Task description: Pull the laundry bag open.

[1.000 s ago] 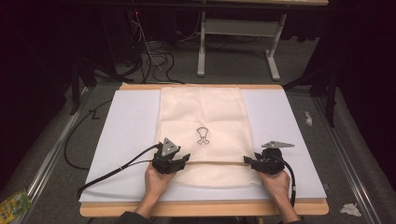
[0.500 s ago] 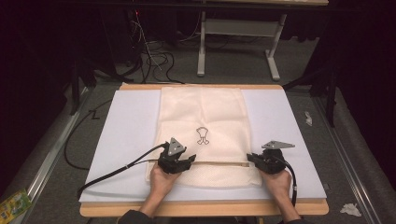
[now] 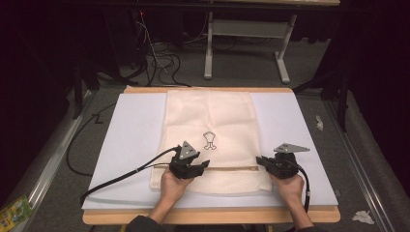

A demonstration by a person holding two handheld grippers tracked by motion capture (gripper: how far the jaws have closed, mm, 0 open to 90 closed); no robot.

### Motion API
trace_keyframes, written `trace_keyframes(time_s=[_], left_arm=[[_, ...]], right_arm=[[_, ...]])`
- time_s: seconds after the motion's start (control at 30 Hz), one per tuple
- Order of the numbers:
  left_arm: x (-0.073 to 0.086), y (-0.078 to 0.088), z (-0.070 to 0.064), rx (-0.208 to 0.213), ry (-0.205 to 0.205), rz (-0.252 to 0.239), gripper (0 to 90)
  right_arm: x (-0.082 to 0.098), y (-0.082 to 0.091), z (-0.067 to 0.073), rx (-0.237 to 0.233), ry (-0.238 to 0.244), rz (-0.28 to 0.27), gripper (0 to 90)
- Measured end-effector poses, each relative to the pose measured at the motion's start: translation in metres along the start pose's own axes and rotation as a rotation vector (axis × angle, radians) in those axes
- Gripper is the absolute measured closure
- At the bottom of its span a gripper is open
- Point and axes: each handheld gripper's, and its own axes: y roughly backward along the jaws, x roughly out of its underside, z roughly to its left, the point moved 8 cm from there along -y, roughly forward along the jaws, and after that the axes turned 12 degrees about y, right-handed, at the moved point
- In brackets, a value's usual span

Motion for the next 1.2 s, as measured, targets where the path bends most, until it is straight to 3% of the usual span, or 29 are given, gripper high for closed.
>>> trace_keyframes(time_s=[0.4,0.7,1.2], left_arm=[[-0.011,-0.011,-0.028,0.055,-0.048,0.006,50.7],[-0.012,-0.021,-0.051,0.103,-0.079,0.040,52.9],[-0.010,-0.026,-0.059,0.159,-0.052,0.045,58.7]], right_arm=[[-0.004,0.003,0.002,-0.013,0.013,-0.020,87.8],[-0.010,0.005,0.004,-0.023,0.025,-0.033,87.8],[-0.020,0.004,0.010,-0.053,0.020,-0.054,87.9]])
